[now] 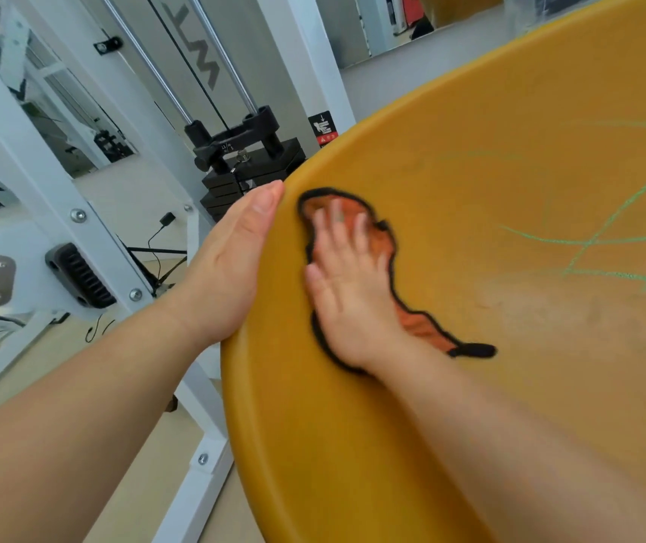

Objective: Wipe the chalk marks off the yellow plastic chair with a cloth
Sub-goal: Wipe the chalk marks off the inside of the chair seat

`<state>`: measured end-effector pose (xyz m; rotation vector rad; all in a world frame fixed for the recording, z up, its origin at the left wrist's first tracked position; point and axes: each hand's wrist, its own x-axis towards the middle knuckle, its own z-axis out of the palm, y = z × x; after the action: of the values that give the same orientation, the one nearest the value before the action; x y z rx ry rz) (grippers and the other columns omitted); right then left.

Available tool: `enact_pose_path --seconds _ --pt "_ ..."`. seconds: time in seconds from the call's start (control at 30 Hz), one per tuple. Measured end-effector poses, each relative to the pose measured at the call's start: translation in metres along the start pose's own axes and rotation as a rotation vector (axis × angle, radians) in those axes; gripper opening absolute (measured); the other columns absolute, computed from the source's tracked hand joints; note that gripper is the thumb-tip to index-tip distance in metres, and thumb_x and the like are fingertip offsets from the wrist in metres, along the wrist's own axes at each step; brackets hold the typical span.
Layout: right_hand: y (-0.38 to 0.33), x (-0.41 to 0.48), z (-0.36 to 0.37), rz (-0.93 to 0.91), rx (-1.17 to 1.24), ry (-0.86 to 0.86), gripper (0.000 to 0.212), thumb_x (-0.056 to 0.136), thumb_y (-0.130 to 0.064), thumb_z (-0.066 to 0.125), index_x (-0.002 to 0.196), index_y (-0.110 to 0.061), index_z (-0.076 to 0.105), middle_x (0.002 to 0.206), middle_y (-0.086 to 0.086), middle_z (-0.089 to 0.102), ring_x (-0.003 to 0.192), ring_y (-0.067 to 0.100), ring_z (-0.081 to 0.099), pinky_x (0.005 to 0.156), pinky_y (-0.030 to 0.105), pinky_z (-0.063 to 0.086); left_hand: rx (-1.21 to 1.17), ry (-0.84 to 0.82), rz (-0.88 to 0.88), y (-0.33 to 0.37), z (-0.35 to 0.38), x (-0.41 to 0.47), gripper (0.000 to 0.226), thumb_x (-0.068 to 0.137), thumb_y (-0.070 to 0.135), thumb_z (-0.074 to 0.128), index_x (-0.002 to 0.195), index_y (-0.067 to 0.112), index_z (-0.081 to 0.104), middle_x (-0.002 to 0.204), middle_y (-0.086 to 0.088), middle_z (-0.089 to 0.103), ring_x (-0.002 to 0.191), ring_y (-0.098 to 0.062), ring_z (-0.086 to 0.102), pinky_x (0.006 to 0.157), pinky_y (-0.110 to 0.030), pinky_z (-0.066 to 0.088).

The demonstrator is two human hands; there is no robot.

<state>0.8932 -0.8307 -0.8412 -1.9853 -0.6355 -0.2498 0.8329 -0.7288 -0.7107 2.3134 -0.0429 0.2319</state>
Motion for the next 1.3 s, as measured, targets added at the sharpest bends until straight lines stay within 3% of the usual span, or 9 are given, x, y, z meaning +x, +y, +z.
enact_pose_path --seconds 0.2,0.3,0.43,0.63,0.77,0.97,1.07,1.17,1.3 --pt "0.003 -0.110 -0.013 -0.329 0.037 -0.288 0.055 0.107 -0.048 0.016 0.156 -0.049 -0.010 0.167 -0.023 -0.018 0.156 0.012 -0.020 0.125 0.047 -0.013 0.046 0.004 -0.012 0.001 -0.001 -0.001 0.066 0.085 0.081 0.016 0.132 0.047 0.048 0.121 0.048 0.050 0.116 0.029 0.041 0.094 0.000 0.028" --pt "0.088 -0.088 -0.041 -0.023 -0.336 -0.150 0.053 0.105 -0.049 0.010 0.156 -0.051 -0.004 0.168 -0.018 -0.014 0.159 0.021 -0.005 0.124 0.062 0.006 0.142 0.031 -0.017 0.003 0.001 -0.003 0.072 0.092 0.076 0.012 0.150 0.040 0.036 0.136 0.038 0.039 0.120 0.025 0.034 0.096 -0.007 0.021" --pt "0.115 -0.061 -0.062 0.507 -0.390 -0.068 0.059 0.107 -0.049 0.011 0.162 -0.039 -0.004 0.169 -0.009 -0.021 0.157 0.027 -0.016 0.123 0.062 -0.003 0.167 0.082 -0.043 0.008 0.005 -0.004 0.056 0.103 0.059 0.019 0.151 0.038 0.038 0.134 0.028 0.040 0.117 0.013 0.038 0.085 -0.003 0.021" --pt "-0.025 -0.139 -0.017 0.078 -0.013 -0.310 0.055 0.110 -0.048 0.016 0.156 -0.050 -0.013 0.163 -0.028 -0.025 0.152 0.010 -0.029 0.121 0.038 -0.016 0.310 0.079 -0.032 0.005 0.003 -0.005 0.058 0.103 0.058 0.032 0.155 0.032 0.033 0.159 0.010 0.035 0.145 -0.009 0.031 0.117 -0.029 0.018" --pt "0.025 -0.173 -0.049 -0.043 -0.185 -0.416 0.051 0.106 -0.053 0.010 0.152 -0.058 -0.012 0.162 -0.028 -0.026 0.152 0.007 -0.027 0.123 0.038 -0.016 0.203 0.093 -0.093 0.008 0.006 -0.012 0.055 0.105 0.038 0.044 0.157 0.031 0.027 0.162 0.012 0.028 0.146 -0.009 0.029 0.121 -0.036 0.022" --pt "0.108 -0.129 -0.082 0.609 -0.506 -0.223 0.059 0.106 -0.052 0.013 0.162 -0.041 -0.003 0.171 -0.008 -0.013 0.158 0.027 -0.010 0.124 0.060 0.000 0.025 0.186 -0.106 0.000 0.013 -0.043 0.052 0.107 0.038 0.039 0.157 0.036 0.025 0.160 0.020 0.024 0.138 0.006 0.023 0.113 -0.024 0.020" --pt "0.038 -0.134 -0.037 0.461 -0.360 -0.299 0.061 0.108 -0.048 0.020 0.162 -0.035 -0.004 0.171 -0.007 -0.013 0.158 0.031 -0.009 0.124 0.061 0.005 0.114 0.204 -0.082 0.002 0.016 -0.046 0.054 0.108 0.038 0.037 0.159 0.030 0.023 0.162 0.017 0.022 0.132 0.011 0.018 0.107 -0.016 0.014" --pt "-0.045 -0.149 -0.016 0.225 -0.038 -0.368 0.058 0.110 -0.044 0.020 0.160 -0.042 -0.011 0.167 -0.017 -0.021 0.155 0.018 -0.021 0.124 0.048 -0.008 0.248 0.209 -0.027 0.001 0.014 -0.046 0.056 0.107 0.038 0.039 0.159 0.025 0.023 0.164 0.010 0.023 0.146 0.000 0.019 0.121 -0.029 0.016" --pt "-0.012 -0.157 -0.028 0.064 -0.080 -0.354 0.052 0.107 -0.049 0.010 0.155 -0.050 -0.011 0.165 -0.023 -0.020 0.156 0.012 -0.018 0.123 0.043 -0.012 0.302 0.178 -0.021 -0.005 0.011 -0.042 0.060 0.106 0.039 0.039 0.160 0.023 0.017 0.165 0.008 0.020 0.151 -0.008 0.017 0.124 -0.036 0.015"
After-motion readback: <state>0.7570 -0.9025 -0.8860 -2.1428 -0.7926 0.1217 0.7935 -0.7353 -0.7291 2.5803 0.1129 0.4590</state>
